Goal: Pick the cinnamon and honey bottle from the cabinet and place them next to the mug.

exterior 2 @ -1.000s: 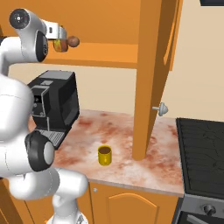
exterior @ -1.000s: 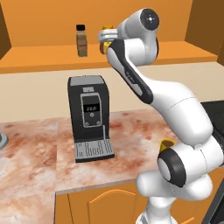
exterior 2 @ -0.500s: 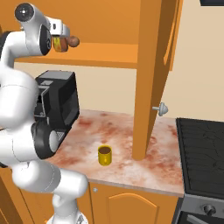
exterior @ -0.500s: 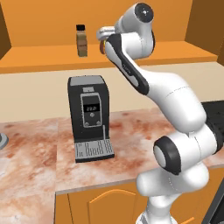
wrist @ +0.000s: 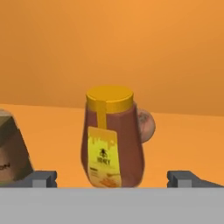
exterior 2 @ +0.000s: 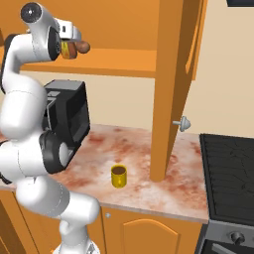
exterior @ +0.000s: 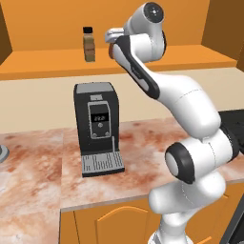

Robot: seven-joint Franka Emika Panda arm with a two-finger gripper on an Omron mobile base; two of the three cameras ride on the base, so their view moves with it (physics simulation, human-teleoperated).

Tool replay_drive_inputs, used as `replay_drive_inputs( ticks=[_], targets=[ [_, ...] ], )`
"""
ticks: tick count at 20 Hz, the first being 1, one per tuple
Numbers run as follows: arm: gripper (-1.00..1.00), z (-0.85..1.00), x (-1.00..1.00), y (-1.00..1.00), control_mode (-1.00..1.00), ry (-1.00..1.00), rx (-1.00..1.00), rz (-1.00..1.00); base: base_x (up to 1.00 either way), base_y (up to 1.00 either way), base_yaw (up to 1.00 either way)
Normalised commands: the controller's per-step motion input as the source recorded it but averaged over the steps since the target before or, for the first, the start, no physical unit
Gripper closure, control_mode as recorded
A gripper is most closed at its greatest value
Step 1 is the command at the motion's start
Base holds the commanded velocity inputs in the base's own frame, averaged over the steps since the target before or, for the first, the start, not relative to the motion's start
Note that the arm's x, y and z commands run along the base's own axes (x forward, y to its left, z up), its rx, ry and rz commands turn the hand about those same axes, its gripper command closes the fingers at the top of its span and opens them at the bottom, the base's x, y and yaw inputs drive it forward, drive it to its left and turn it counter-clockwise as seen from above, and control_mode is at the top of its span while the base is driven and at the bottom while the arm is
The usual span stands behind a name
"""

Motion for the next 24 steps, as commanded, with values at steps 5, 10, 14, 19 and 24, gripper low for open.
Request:
replay_drive_inputs(
  ticks=[5,10,14,19,24],
  targets=[
    [-1.00,-0.01,0.18,0.01,-1.00,0.00,0.00,0.00,0.00,0.00,0.00],
    [-1.00,-0.07,0.13,0.05,-1.00,0.00,0.00,0.00,0.00,0.00,0.00],
    [-1.00,-0.01,0.02,0.11,-1.00,0.00,0.00,0.00,0.00,0.00,0.00],
    [-1.00,0.00,0.03,0.06,-1.00,0.00,0.00,0.00,0.00,0.00,0.00],
    [-1.00,-0.02,0.11,0.01,-1.00,0.00,0.00,0.00,0.00,0.00,0.00]
  ],
)
